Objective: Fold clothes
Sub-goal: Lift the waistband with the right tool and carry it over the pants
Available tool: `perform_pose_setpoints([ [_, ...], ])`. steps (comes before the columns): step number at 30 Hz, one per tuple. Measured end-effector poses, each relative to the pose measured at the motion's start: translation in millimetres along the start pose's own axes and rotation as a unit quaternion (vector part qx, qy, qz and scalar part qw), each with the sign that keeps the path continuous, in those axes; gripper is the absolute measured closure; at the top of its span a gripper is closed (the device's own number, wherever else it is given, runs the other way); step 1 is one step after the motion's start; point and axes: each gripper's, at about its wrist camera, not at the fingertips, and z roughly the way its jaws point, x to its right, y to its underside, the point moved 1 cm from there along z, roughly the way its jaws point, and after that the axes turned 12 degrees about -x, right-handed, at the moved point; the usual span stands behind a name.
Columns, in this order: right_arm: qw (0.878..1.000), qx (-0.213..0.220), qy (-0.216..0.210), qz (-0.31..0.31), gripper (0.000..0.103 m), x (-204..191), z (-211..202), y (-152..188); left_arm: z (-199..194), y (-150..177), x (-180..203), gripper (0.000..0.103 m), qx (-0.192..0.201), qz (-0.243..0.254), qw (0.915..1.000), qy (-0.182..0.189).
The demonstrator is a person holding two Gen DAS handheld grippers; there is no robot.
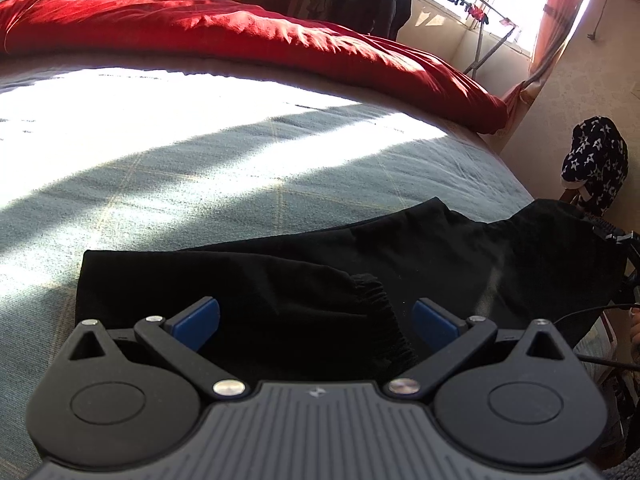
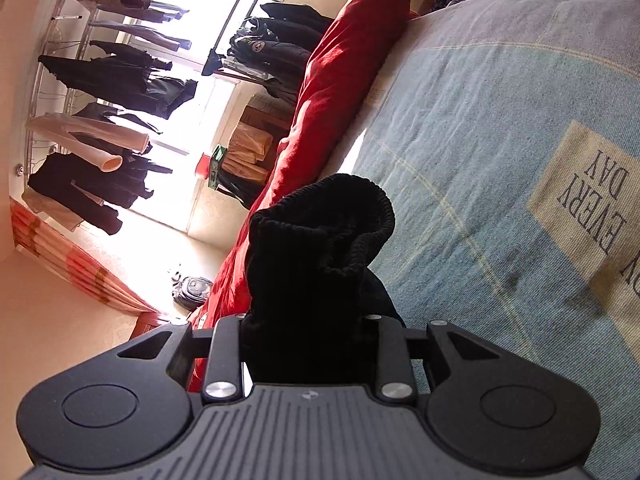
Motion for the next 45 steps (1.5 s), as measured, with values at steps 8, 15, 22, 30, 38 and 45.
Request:
perform_pose_setpoints([
  [8, 0.999, -0.030, -0.013, -0.028, 0.071, -49, 36, 25, -18, 23, -17, 0.001, -0.023, 0.055, 0.9982, 0.001],
  [15, 0.996, -0.065, -0.016, -0.055, 0.071, -89, 77, 62, -35, 42, -36, 0.001, -0.054, 0.131, 0.9897, -0.023],
  [22, 0.993, -0.090, -0.025, -0.069, 0.071, -122, 109, 95, -57, 48, -69, 0.001, -0.035, 0.114, 0.9929, 0.006],
  [30, 0.986, -0.130, -0.038, -0.102, 0.071, -168, 144, 128, -70, 57, -113, 0.001, -0.021, 0.068, 0.9974, -0.008],
  [38, 0.975, -0.172, -0.048, -0.132, 0.071, -203, 172, 158, -75, 70, -141, 0.001, -0.017, 0.022, 0.9991, -0.033],
  [45, 0.961, -0.194, -0.025, -0.194, 0.071, -234, 193, 186, -79, 76, -146, 0.001, -0.032, 0.033, 0.9986, -0.028],
])
